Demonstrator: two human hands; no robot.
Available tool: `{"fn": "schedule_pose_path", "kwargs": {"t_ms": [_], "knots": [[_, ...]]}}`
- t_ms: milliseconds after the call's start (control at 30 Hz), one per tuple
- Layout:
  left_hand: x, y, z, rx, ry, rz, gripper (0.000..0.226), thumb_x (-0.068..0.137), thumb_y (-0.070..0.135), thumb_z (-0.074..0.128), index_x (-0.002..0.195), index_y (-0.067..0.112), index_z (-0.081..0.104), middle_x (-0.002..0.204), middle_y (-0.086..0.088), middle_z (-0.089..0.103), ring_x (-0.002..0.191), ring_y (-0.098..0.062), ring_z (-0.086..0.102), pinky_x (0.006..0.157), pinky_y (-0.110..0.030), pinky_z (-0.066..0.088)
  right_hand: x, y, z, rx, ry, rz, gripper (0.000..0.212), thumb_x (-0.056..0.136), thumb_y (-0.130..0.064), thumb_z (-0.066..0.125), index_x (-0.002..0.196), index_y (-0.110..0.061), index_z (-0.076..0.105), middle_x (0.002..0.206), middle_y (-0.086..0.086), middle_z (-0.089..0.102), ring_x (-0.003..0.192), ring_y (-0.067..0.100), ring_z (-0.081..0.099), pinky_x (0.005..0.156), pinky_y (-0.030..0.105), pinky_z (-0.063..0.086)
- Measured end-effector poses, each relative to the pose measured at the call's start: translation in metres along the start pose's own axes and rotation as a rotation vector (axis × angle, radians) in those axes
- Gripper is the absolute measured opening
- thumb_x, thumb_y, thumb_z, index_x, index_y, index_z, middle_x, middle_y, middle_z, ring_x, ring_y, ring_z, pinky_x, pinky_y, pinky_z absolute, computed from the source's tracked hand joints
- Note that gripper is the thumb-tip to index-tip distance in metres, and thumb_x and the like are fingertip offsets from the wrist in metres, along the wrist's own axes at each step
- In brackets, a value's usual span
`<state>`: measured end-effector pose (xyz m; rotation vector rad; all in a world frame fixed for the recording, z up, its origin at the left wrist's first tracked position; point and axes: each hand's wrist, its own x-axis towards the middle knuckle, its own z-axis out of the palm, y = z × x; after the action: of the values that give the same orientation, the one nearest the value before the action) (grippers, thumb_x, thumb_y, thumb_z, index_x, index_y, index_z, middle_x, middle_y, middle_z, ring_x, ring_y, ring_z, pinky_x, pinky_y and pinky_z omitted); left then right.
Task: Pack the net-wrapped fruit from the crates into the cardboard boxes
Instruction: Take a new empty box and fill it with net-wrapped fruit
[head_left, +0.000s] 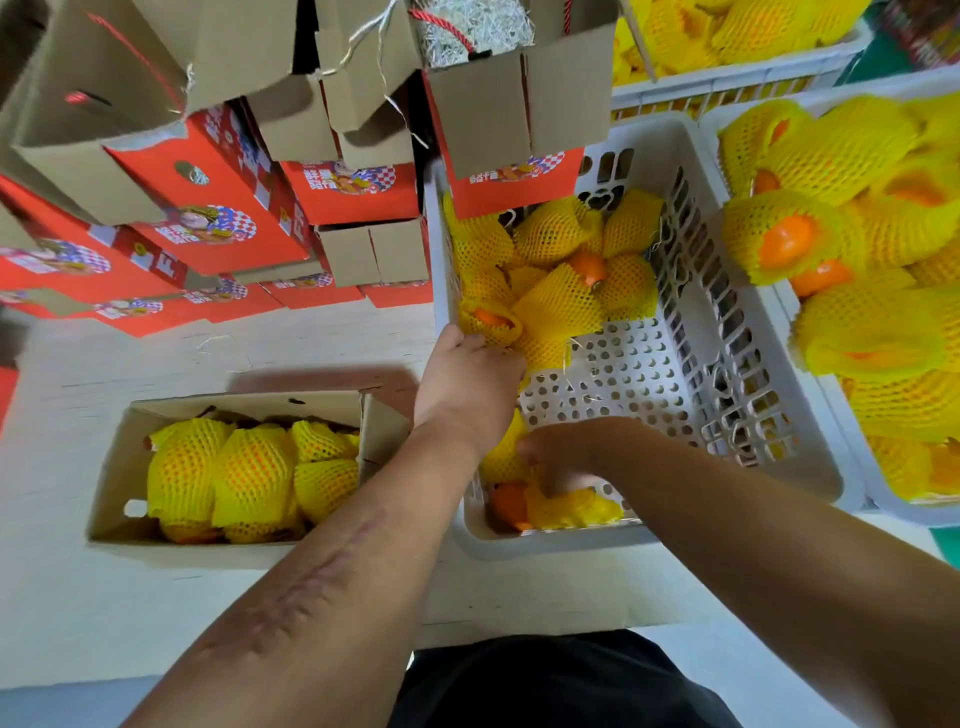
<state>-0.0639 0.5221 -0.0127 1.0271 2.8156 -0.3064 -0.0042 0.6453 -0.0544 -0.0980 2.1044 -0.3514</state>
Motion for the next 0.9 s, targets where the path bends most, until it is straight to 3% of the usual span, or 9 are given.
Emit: {"fn": "schedule_pose_path", "kwargs": {"t_ms": [167, 267, 367, 500, 600, 667, 700, 767, 900], "knots": [[0.002, 0.000, 0.003, 0.009, 0.001, 0.011, 0.028, 0.089, 0.015, 0.058, 0.110, 0.032, 0.066, 0.103, 0.011, 0.070, 0.114, -0.018, 0.055, 0.102, -0.035, 0.025, 0.003, -0.012, 0.009, 0.266, 0.023, 0.019, 0.037, 0.096, 0.004, 0.052, 0.132, -0.008, 0.057, 0.118, 0.014, 0.061, 0.103, 0.030, 0.062, 0.083, 0.038, 0.056], [0.002, 0.000, 0.003, 0.002, 0.001, 0.010, 0.032, 0.087, 0.011, 0.058, 0.111, 0.031, 0.066, 0.103, 0.011, 0.071, 0.114, -0.018, 0.055, 0.100, -0.035, 0.024, 0.007, -0.020, 0.013, 0.444, -0.091, 0.046, 0.016, 0.102, -0.026, 0.059, 0.115, -0.018, 0.058, 0.106, 0.004, 0.053, 0.090, 0.021, 0.053, 0.072, 0.027, 0.044], [0.003, 0.000, 0.003, 0.017, 0.002, 0.008, 0.033, 0.085, 0.009, 0.059, 0.108, 0.030, 0.066, 0.102, 0.011, 0.070, 0.112, -0.018, 0.056, 0.098, -0.035, 0.023, 0.016, -0.031, 0.025, 0.580, -0.137, 0.127, 0.068, 0.102, -0.050, 0.055, 0.155, -0.011, 0.038, 0.147, 0.011, 0.041, 0.134, 0.026, 0.044, 0.108, 0.035, 0.036], [0.002, 0.000, 0.002, 0.023, -0.008, 0.006, 0.032, 0.081, 0.007, 0.060, 0.102, 0.030, 0.066, 0.097, 0.011, 0.069, 0.109, -0.018, 0.056, 0.094, -0.035, 0.019, 0.022, -0.028, 0.035, 0.447, -0.003, 0.202, 0.080, 0.098, -0.066, 0.050, 0.156, -0.012, 0.038, 0.161, 0.015, 0.036, 0.146, 0.032, 0.037, 0.116, 0.039, 0.030], [0.002, 0.000, 0.002, 0.029, -0.002, 0.007, 0.030, 0.080, 0.007, 0.061, 0.100, 0.030, 0.066, 0.094, 0.011, 0.068, 0.108, -0.018, 0.056, 0.094, -0.035, 0.018, 0.020, -0.019, 0.031, 0.366, 0.047, 0.124, 0.053, 0.100, -0.063, 0.043, 0.117, -0.019, 0.067, 0.119, 0.013, 0.066, 0.104, 0.027, 0.060, 0.090, 0.037, 0.044], [0.001, 0.000, 0.001, 0.019, -0.011, 0.006, 0.030, 0.080, 0.008, 0.061, 0.100, 0.030, 0.065, 0.095, 0.011, 0.067, 0.108, -0.019, 0.056, 0.093, -0.036, 0.019, 0.015, -0.015, 0.022, 0.327, 0.037, 0.062, 0.043, 0.100, -0.057, 0.047, 0.106, -0.018, 0.064, 0.097, 0.006, 0.065, 0.085, 0.023, 0.056, 0.078, 0.035, 0.042], [0.001, 0.000, 0.000, 0.016, -0.018, 0.008, 0.030, 0.081, 0.008, 0.061, 0.101, 0.030, 0.065, 0.096, 0.011, 0.067, 0.109, -0.019, 0.056, 0.093, -0.036, 0.018, 0.010, -0.011, 0.016, 0.274, -0.006, 0.027, 0.034, 0.098, -0.048, 0.058, 0.113, -0.018, 0.061, 0.093, 0.001, 0.060, 0.085, 0.023, 0.056, 0.074, 0.033, 0.043], [0.001, -0.001, -0.001, 0.015, -0.023, 0.023, 0.026, 0.084, 0.013, 0.061, 0.103, 0.030, 0.065, 0.098, 0.011, 0.068, 0.109, -0.018, 0.056, 0.092, -0.035, 0.018, -0.001, 0.002, 0.002, 0.215, -0.026, -0.079, 0.054, 0.085, -0.028, 0.078, 0.130, -0.024, 0.048, 0.095, -0.004, 0.056, 0.089, 0.024, 0.061, 0.066, 0.029, 0.047], [-0.001, -0.002, -0.003, -0.028, 0.031, 0.021, 0.016, 0.101, 0.034, 0.046, 0.097, 0.029, 0.060, 0.094, 0.009, 0.069, 0.104, -0.021, 0.059, 0.087, -0.037, 0.018, -0.013, 0.038, -0.022, 0.620, 0.094, -0.214, 0.065, 0.074, -0.033, 0.070, 0.133, -0.034, 0.043, 0.114, 0.007, 0.062, 0.095, 0.026, 0.073, 0.070, 0.035, 0.063]]}}
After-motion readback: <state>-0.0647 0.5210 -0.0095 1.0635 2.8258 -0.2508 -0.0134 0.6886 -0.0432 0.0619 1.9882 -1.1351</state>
